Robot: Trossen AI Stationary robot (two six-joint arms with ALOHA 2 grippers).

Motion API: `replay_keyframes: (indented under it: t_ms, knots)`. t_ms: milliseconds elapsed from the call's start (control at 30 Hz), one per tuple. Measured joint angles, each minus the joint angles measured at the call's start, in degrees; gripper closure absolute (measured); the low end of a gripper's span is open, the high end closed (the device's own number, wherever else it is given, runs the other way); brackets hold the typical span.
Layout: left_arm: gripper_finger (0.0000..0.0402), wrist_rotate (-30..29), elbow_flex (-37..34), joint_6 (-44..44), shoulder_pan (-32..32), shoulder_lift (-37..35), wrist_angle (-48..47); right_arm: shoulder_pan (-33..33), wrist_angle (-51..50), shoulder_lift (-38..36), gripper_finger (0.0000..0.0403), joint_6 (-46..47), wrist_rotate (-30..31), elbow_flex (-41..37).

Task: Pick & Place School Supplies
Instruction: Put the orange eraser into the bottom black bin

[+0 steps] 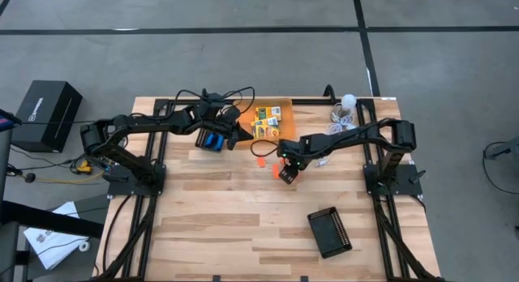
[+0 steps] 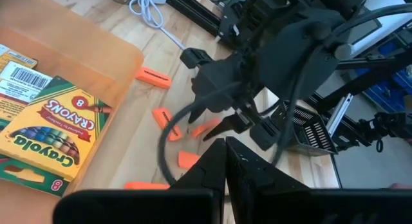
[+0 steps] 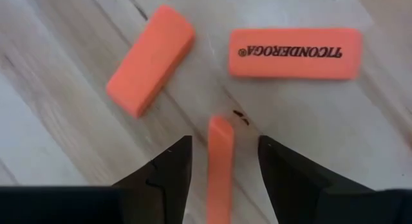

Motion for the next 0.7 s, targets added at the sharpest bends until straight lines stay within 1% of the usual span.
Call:
replay_keyframes:
  t_ms: [133, 233, 300, 367, 400, 600, 700]
  knots:
    - [0.04, 0.0, 0.0, -0.1, 0.0, 0.0, -0.1, 0.3, -0.1, 1.6, 0.024, 0.0, -0.7, 0.1]
    - [0.04, 0.0, 0.0, -0.2, 0.0, 0.0, -0.1, 0.2, -0.2, 1.7, 0.0262, -0.1, -1.0, 0.0]
    - [0.04, 0.0, 0.0, -0.2, 0.0, 0.0, -0.1, -0.1, -0.3, 1.6, 0.0299, -0.3, -1.2, -0.1]
    - [0.04, 0.0, 0.0, -0.1, 0.0, 0.0, -0.1, -0.7, 0.1, 1.4, 0.0359, -0.7, -2.5, -0.2]
    - [0.04, 0.0, 0.0, -0.1, 0.0, 0.0, -0.1, -1.0, 0.4, 1.1, 0.0376, -1.4, -2.8, -0.2]
    - [0.04, -0.1, 0.0, 0.0, 0.0, 0.0, -0.1, -2.9, 1.7, -0.6, 0.0379, -2.0, -6.8, -0.4]
    - [0.04, -0.1, 0.0, 0.3, 0.0, 0.0, 0.2, -3.6, 1.9, -2.6, 0.0379, -3.2, -10.0, 0.1]
